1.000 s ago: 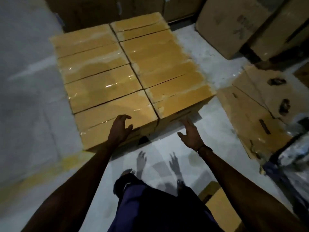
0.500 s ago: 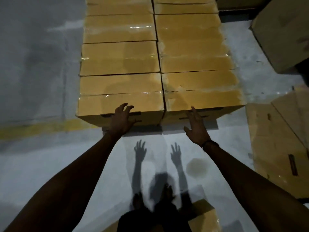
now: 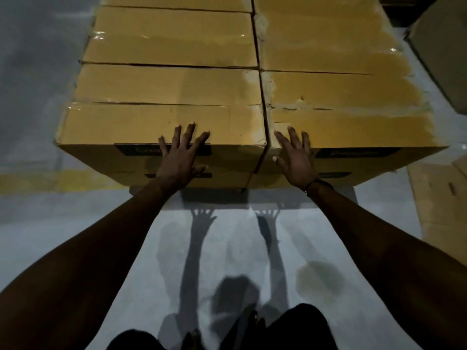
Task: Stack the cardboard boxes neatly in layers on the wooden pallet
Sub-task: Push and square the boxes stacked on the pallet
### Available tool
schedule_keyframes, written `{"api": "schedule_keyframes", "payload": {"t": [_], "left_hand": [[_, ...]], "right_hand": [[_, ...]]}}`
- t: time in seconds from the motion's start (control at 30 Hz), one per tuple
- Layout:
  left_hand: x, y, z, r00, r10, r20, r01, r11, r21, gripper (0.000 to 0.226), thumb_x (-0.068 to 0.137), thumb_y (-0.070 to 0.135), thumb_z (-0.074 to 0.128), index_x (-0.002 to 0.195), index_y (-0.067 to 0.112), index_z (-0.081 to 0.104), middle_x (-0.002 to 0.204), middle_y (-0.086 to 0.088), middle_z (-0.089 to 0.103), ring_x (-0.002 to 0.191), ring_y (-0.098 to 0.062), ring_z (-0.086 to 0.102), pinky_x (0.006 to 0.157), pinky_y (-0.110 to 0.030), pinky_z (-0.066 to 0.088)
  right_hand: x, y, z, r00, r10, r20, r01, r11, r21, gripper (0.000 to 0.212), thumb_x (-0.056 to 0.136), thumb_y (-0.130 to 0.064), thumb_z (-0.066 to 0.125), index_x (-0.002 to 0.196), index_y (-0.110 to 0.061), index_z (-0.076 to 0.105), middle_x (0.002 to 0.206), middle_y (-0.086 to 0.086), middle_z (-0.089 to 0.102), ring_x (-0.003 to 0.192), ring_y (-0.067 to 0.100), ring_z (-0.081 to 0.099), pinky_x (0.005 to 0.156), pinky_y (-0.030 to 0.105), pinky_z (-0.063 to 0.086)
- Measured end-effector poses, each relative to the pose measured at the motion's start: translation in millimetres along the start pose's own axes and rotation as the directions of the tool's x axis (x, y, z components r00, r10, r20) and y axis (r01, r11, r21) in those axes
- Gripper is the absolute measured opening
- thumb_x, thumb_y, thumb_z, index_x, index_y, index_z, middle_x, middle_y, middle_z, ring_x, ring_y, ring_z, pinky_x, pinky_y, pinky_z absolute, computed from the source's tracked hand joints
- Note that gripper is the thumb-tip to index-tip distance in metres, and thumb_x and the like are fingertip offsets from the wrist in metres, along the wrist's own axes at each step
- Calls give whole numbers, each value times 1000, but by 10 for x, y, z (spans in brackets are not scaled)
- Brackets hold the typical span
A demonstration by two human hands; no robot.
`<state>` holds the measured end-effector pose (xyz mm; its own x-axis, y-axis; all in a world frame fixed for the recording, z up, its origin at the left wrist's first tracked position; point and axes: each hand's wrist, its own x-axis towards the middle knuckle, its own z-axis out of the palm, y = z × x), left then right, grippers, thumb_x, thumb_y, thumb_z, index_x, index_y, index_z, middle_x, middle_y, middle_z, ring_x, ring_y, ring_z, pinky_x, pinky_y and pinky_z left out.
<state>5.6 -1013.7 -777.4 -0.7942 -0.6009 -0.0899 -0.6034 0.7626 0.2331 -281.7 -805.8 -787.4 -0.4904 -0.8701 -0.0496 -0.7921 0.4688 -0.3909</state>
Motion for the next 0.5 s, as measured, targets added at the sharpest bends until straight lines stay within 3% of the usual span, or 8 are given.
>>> {"api": "schedule_keyframes", "payload": {"t": [0.3,0.5], "left_hand": [[24,-50,191,994,25,-108,-18,997,74,109,89,55,69,160,44,-14,169,0,-26,153,-37,-24,114,-77,-8],[125,-88,411,948,70,-311,-24,988,150,104,85,64,68,162,41,3,171,-4,-3,156,-39,-6,112,-76,-6]], "right_hand": [[-31,-127,208,985,27,-171,-47,993,-112,57,107,-45,40,160,-43,19,172,-3,8,156,34,-4,108,79,28],[6,-108,339,962,-4,-275,-24,995,-99,54,107,-38,45,158,-41,28,170,-2,14,156,34,0,105,86,22]]}}
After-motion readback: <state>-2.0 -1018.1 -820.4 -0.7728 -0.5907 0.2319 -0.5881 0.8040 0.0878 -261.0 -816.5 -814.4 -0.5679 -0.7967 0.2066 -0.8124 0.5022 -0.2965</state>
